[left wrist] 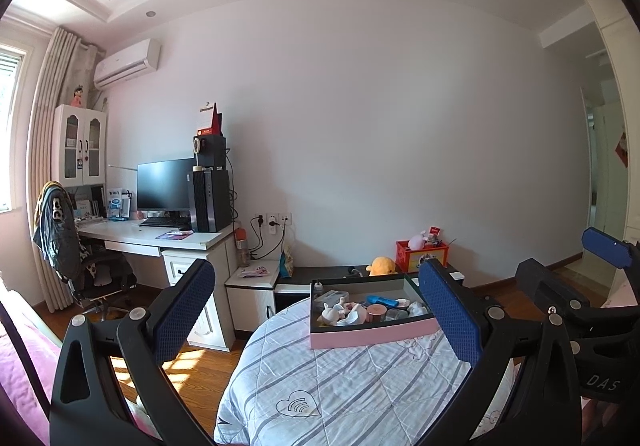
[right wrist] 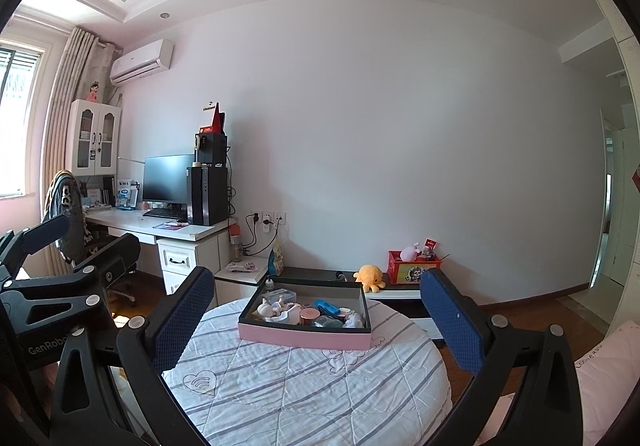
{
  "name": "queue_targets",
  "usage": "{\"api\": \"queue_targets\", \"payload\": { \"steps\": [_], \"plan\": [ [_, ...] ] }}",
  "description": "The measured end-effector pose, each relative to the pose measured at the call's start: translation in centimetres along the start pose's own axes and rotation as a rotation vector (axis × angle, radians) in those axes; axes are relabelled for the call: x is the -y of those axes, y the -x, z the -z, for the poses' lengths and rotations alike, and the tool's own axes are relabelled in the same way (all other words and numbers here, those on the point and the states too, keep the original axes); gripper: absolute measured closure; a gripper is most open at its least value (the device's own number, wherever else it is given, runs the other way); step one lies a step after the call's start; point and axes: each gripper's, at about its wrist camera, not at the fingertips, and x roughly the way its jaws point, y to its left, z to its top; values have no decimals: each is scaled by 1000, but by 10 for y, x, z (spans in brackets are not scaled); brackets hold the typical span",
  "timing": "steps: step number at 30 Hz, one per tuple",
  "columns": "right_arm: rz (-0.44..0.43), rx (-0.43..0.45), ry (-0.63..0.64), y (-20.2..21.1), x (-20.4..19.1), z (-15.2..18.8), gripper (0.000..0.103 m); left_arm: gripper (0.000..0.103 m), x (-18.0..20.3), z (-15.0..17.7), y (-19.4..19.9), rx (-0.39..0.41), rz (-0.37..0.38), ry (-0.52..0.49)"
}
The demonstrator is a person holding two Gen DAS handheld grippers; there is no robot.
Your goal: Organize rigid objects
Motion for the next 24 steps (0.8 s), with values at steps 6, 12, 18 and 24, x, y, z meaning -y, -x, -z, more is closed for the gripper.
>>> {"api": "queue_targets", "payload": {
  "steps": [6,12,18,24],
  "plan": [
    [3,-3,-2,1,-2,1,0,0,0,-1,0,-1,-6,-4],
    [-2,-9,-1,-3,0,0,0,0,3,0,-4,-3,-14,-9],
    [-4,-18,-1,-4,0,1,0,0,9,1,-5,14,-29,-20],
    [-2,-21,-1,-5,-1,2,0,0,10,1,-6,14,-31,-22]
  ]
}}
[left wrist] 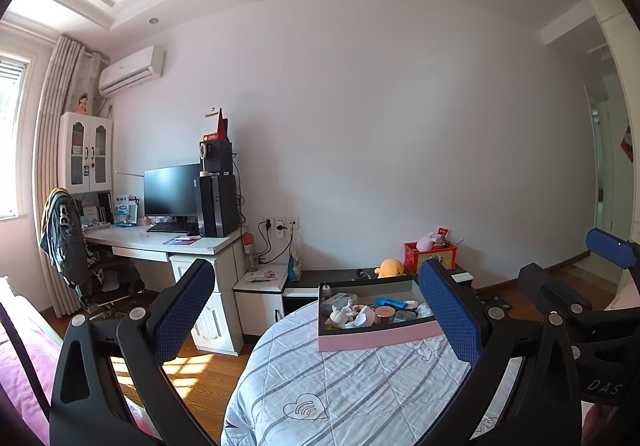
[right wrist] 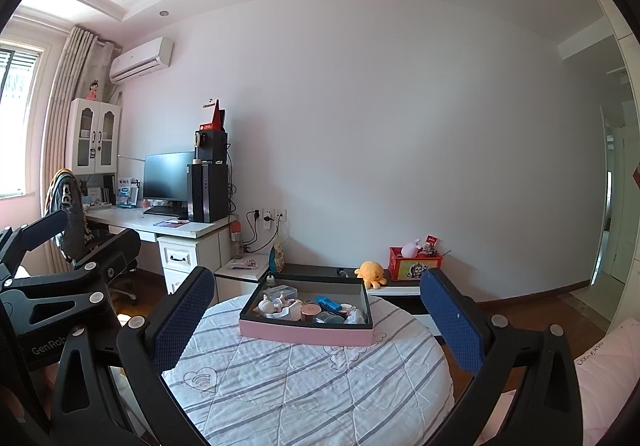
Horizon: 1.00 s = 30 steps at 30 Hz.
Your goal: Organize rigid objects
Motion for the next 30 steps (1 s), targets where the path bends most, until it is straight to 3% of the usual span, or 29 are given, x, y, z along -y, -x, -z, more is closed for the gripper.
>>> {"api": "queue_targets", "payload": {
  "steps": [30],
  "plan": [
    [1,-2,0,-2,-1,1,0,0,1,0,1,1,-2,-1]
  ]
}}
